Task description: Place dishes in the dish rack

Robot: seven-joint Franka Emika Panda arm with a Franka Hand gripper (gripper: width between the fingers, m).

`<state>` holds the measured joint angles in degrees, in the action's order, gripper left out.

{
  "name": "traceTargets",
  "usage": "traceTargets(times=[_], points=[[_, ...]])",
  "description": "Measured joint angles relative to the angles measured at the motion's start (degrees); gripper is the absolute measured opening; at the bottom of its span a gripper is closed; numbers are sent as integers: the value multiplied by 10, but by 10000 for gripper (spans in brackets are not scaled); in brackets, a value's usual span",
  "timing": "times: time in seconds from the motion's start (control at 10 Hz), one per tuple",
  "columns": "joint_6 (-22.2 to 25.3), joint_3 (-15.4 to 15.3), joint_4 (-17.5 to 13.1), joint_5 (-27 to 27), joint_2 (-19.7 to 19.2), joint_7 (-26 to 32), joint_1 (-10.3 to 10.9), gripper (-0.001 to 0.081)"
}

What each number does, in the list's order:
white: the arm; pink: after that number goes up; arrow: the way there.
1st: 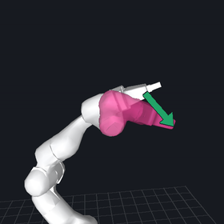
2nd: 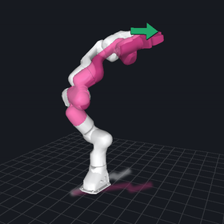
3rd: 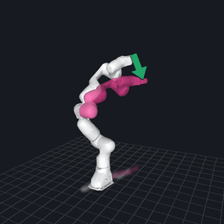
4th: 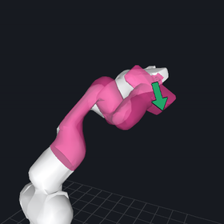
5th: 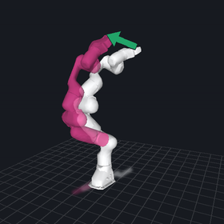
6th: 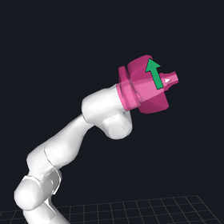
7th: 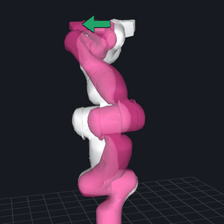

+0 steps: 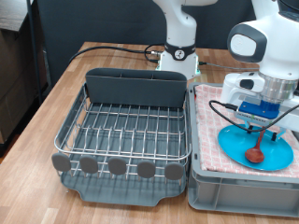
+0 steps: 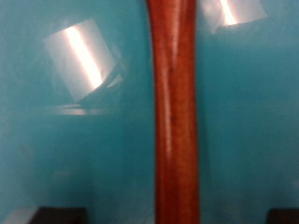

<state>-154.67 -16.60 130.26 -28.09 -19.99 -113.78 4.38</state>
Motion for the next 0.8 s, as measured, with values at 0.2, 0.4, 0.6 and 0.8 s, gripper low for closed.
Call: traceTargets(times=[0.2, 0.4, 0.6, 0.8], points=[[-9, 2, 4, -2, -3, -4, 0, 375], [-11, 2, 5, -3, -2, -5, 0, 84], [-11, 2, 5, -2, -1, -5, 0, 84], [-5, 2, 5, 1, 6, -5, 0, 84]])
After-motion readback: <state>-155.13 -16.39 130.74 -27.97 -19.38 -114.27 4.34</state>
